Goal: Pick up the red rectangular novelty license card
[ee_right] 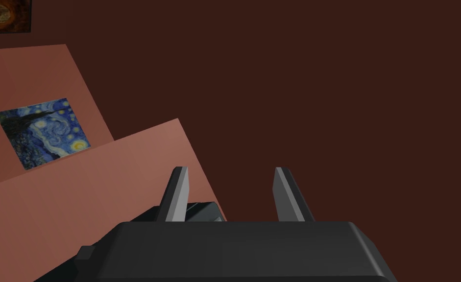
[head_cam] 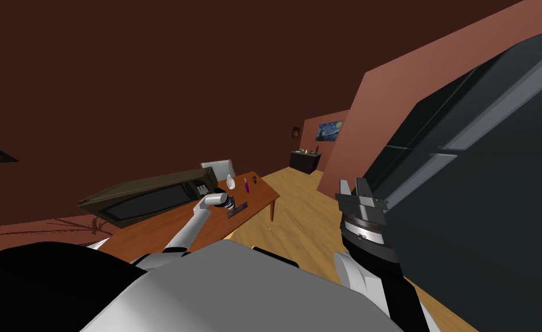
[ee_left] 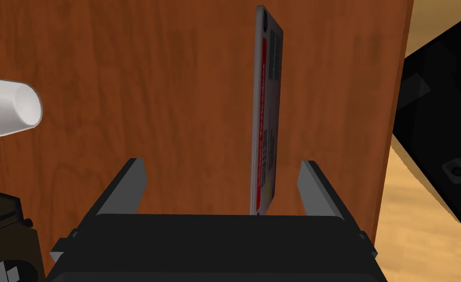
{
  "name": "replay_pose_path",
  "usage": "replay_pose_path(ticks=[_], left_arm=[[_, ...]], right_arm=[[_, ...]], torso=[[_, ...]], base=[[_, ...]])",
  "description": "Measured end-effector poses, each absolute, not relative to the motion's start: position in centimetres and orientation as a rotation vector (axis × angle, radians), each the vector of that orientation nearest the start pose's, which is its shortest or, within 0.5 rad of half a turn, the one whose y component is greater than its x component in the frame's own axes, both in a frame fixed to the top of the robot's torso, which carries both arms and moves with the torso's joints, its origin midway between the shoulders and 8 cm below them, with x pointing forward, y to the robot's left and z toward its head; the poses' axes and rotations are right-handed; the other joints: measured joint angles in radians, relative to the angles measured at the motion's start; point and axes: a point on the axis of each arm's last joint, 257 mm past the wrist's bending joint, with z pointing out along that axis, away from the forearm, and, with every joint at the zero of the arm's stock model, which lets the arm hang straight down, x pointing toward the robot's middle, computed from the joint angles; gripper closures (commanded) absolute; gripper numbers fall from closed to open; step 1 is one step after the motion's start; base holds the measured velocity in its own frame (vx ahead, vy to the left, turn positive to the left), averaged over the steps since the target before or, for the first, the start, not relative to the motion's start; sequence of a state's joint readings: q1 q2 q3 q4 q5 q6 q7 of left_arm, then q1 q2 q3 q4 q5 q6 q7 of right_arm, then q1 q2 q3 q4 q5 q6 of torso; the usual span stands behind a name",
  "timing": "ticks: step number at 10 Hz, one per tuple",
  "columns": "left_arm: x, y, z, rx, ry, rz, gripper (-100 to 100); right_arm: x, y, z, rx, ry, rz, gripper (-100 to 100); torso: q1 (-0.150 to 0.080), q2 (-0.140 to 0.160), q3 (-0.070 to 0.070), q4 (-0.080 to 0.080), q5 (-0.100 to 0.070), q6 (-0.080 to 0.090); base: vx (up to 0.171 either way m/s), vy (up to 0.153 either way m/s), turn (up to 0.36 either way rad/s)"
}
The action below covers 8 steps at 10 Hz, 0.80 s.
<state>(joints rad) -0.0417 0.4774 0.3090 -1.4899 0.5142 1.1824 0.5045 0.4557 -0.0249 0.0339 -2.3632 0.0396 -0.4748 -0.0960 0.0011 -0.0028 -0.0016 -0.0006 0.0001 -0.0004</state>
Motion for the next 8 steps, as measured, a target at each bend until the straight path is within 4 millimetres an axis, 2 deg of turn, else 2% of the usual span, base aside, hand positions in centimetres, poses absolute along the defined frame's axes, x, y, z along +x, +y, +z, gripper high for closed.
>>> replay_pose_path(ticks=[6,8], left_arm=[[37.0,45.5,-41.0,-2.805,1.033,-0.446,-100],[35.4,45.0,-42.3,-2.886,1.021,-0.358,-100]], right_arm=[[33.4,-25.3,6.9,0.575,0.566,1.439,0],[33.4,-25.3,6.9,0.575,0.566,1.438,0]], torso=[[0.001,0.000,0.000,0.000,0.000,0.000],[0.002,-0.002,-0.001,0.000,0.000,0.000]], base=[[0.042,0.022,-0.033],[0.062,0.036,-0.035]])
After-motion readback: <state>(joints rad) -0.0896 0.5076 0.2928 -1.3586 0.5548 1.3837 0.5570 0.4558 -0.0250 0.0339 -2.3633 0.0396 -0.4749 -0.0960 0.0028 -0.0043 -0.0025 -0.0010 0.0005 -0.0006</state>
